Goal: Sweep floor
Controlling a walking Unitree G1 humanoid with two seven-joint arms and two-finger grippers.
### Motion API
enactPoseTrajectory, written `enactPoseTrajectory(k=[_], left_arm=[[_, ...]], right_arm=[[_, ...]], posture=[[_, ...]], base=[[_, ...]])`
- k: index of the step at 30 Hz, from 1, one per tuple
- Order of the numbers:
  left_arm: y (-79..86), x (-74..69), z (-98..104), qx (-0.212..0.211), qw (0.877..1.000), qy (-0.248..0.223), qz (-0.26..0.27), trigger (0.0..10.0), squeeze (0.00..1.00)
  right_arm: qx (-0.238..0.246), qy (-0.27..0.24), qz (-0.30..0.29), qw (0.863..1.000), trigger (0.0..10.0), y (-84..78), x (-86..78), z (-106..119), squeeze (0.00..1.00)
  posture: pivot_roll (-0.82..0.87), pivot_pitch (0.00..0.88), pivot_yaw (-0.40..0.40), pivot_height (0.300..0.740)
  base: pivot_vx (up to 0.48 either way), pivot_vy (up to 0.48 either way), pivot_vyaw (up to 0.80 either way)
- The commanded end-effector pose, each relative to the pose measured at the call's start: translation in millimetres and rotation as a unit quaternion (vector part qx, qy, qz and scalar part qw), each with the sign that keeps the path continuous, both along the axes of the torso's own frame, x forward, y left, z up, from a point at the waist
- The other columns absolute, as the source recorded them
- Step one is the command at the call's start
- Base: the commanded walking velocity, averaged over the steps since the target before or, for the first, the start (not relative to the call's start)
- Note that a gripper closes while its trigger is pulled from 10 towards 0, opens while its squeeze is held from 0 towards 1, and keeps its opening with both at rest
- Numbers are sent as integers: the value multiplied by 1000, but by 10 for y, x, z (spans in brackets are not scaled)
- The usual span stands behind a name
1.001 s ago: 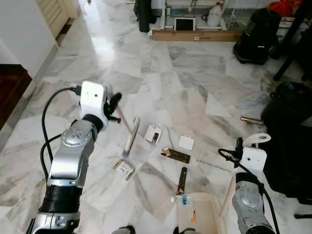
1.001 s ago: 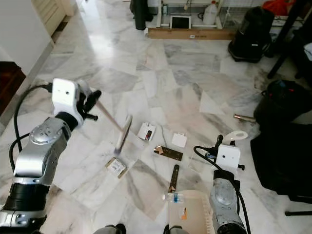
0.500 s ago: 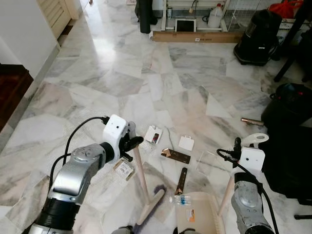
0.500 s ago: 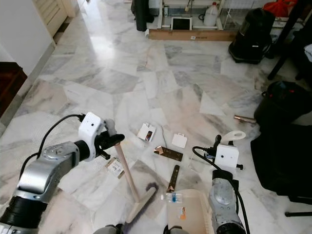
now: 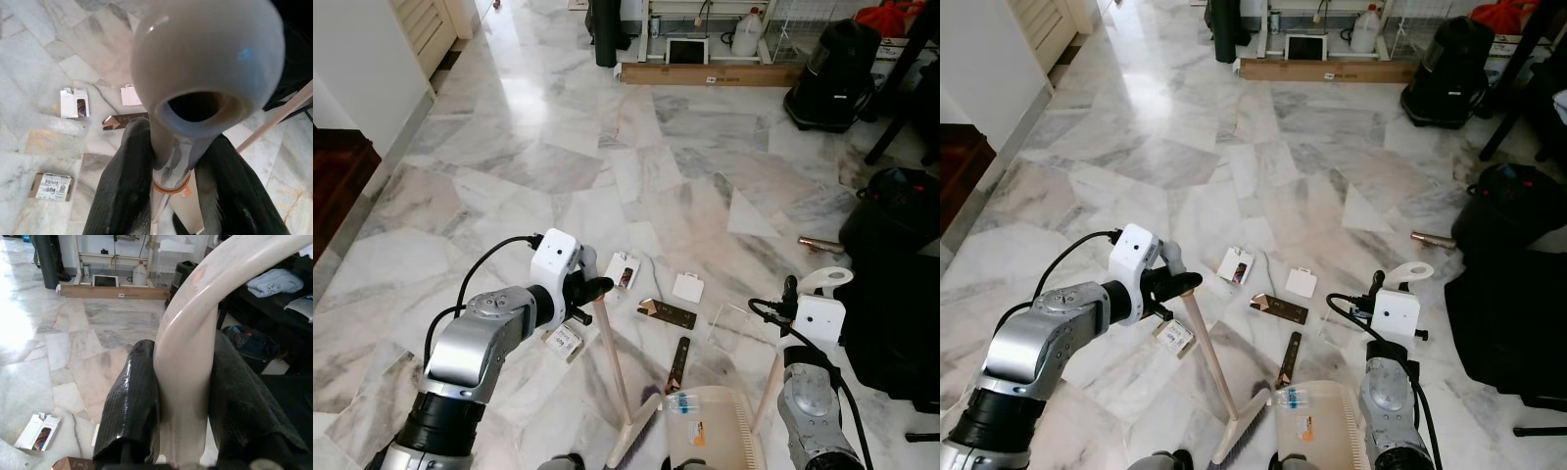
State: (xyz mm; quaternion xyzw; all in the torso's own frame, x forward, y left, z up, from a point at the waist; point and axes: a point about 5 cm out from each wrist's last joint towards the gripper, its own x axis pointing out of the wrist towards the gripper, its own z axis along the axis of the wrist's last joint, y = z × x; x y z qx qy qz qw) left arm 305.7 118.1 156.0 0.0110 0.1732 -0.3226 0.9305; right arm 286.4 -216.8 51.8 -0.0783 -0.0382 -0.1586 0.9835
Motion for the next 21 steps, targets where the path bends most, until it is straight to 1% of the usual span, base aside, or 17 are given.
enactPoseTrajectory(k=[1, 2, 5, 7, 9, 13, 15, 16, 17, 19, 21], left_arm=[[-66, -1, 63, -28, 1000, 6, -12, 10000, 0], [-110, 0, 105, -49, 999, 5, -16, 10000, 0], [-180, 4, 173, -82, 996, 3, -23, 10000, 0], [-200, 18, 189, -91, 996, -1, -20, 10000, 0], [-243, 35, 207, -109, 994, -4, -16, 10000, 0], [-260, 39, 218, -108, 994, -10, -9, 10000, 0], [-239, 58, 262, -113, 993, -22, 0, 10000, 0], [-204, 78, 293, -104, 994, -38, 12, 10000, 0], [-204, 78, 293, -104, 994, -38, 12, 10000, 0], [-114, 122, 369, -88, 993, -68, 36, 10000, 0], [-43, 149, 439, -50, 992, -106, 47, 10000, 0]], right_arm=[[20, 10, -8, 1000, 10000, 36, -25, -65, 0], [20, 10, -7, 1000, 10000, 37, -24, -64, 0], [21, 10, -8, 1000, 10000, 34, -21, -63, 0], [21, 10, -8, 1000, 10000, 34, -18, -61, 0], [21, 8, -8, 1000, 10000, 34, -12, -52, 0], [21, 7, -8, 1000, 10000, 32, -11, -51, 0], [21, 7, -8, 1000, 10000, 30, -9, -47, 0], [21, 7, -8, 1000, 10000, 29, -10, -48, 0], [21, 7, -8, 1000, 10000, 29, -10, -48, 0], [20, 7, -8, 1000, 10000, 26, -7, -46, 0], [21, 6, -8, 1000, 10000, 22, -2, -41, 0]], posture=[[146, 144, 14, 740], [147, 142, 13, 740], [150, 138, 14, 740], [147, 137, 14, 740], [146, 137, 14, 740], [145, 135, 14, 740], [144, 136, 13, 740], [146, 135, 13, 740], [146, 135, 13, 740], [147, 133, 12, 740], [147, 132, 12, 740]], base=[[0, 0, 0], [0, 0, 0], [0, 0, 0], [0, 0, 0], [0, 0, 0], [0, 0, 0], [0, 0, 0], [0, 0, 0], [0, 0, 0], [0, 0, 0], [0, 0, 0]])
